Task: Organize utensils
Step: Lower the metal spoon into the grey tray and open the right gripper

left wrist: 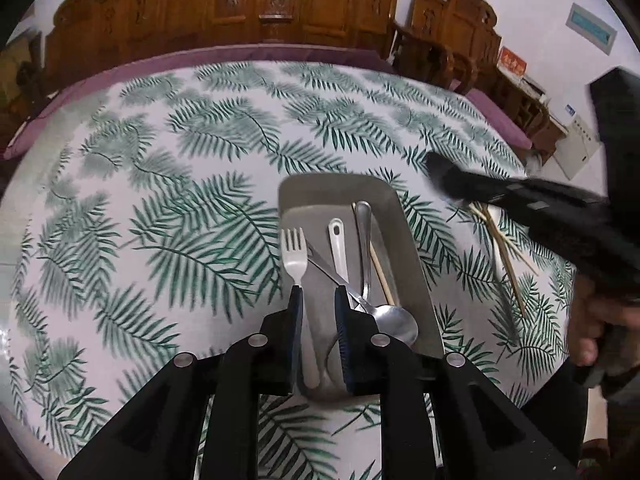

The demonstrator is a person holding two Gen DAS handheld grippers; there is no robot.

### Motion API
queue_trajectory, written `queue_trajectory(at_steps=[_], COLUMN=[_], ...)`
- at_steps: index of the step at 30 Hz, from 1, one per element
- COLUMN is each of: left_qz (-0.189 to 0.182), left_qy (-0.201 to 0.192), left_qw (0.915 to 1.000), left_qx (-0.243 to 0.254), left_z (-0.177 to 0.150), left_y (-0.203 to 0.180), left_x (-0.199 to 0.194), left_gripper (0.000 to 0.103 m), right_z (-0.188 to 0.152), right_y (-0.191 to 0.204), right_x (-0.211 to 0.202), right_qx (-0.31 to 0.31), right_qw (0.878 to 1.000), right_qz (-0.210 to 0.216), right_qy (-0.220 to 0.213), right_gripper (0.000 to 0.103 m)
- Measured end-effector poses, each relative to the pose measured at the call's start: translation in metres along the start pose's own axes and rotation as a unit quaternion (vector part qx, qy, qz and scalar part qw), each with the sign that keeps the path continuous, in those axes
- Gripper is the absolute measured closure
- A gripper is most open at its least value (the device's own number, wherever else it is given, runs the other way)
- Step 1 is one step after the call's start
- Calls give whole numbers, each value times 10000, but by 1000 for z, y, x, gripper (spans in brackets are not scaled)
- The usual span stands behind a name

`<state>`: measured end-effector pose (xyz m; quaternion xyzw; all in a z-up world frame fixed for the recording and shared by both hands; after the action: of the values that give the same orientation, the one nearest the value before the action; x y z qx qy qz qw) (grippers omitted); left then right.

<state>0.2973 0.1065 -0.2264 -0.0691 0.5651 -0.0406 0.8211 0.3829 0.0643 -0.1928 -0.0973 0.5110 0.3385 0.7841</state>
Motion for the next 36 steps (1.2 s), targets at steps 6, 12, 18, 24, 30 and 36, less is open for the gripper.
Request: queue_trajectory(at_steps=[6, 12, 18, 24, 30, 36], left_qz=[92, 168, 162, 186, 180, 161], left_qy=[-230, -301, -308, -305, -308, -323], left_qw=[9997, 9993, 9992, 9991, 9991, 9992], left_qx=[-76, -168, -219, -207, -211, -173], left_z=[-5, -12, -18, -20, -21, -19], left_y=[17, 33, 40, 39, 35, 25], left_x=[-30, -42, -43, -45, -46, -45], left_gripper=[88, 88, 88, 88, 88, 88], right_z=[4, 3, 2, 0, 0, -5], right_y=[19, 23, 35, 35, 30, 25], right_x=[40, 74, 96, 104, 99, 76], right_qx=[31, 267, 147, 131, 211, 94], right_qw=[9998, 9985, 9976, 9969, 9971, 9980], right_qz=[-7, 15, -62, -146, -39, 52], right_qy=[221, 476, 672, 761, 729, 620], right_gripper=[100, 100, 100, 100, 97, 97])
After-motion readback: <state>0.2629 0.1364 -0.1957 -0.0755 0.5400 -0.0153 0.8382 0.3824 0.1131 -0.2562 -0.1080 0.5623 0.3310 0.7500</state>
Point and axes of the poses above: each gripper's, at about its wrist camera, not at the fingertips, and x roughly the way its jaws point, y to its left, z to its top, the point moved 10 cm from there along x, roughly the way its jaws point, and after that the axes turned 11 degrees about y, right-handed, at the moved point
